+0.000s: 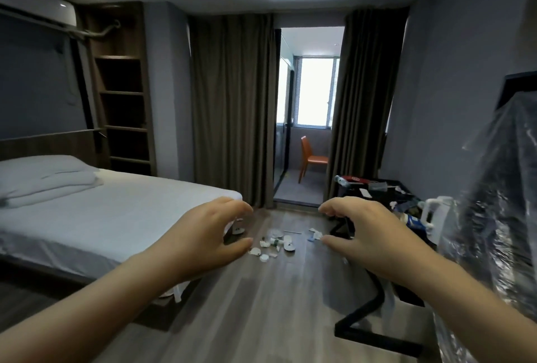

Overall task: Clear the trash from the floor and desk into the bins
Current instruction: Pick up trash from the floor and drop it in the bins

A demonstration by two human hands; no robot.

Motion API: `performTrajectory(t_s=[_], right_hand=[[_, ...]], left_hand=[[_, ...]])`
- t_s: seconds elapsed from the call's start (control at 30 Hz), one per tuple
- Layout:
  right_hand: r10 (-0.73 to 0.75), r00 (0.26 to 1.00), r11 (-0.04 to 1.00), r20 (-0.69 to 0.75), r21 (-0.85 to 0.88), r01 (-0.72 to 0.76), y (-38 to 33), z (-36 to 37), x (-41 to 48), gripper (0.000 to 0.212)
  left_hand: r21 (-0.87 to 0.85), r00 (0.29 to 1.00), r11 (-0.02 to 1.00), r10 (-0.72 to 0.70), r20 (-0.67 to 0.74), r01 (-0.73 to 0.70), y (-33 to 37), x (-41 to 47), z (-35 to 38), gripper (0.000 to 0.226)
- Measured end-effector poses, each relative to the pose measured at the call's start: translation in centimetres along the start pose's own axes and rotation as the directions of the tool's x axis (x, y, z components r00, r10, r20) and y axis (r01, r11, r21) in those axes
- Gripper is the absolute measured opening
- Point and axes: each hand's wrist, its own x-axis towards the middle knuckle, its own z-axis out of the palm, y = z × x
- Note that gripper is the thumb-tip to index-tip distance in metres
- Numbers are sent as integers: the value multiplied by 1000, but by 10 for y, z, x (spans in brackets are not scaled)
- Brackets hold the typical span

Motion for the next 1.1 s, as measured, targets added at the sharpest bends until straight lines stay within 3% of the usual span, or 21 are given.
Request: performTrajectory(t_s=[0.67, 1.1], right_hand=[[83, 987, 995, 141, 45, -91, 113, 187, 327, 45], [114, 970, 991, 216, 50, -127, 242, 312, 500, 42]], left_hand=[[-110, 999, 993, -47, 19, 49, -266, 266, 144, 44], [-160, 983, 977, -117, 145, 140, -386, 430, 283, 48]])
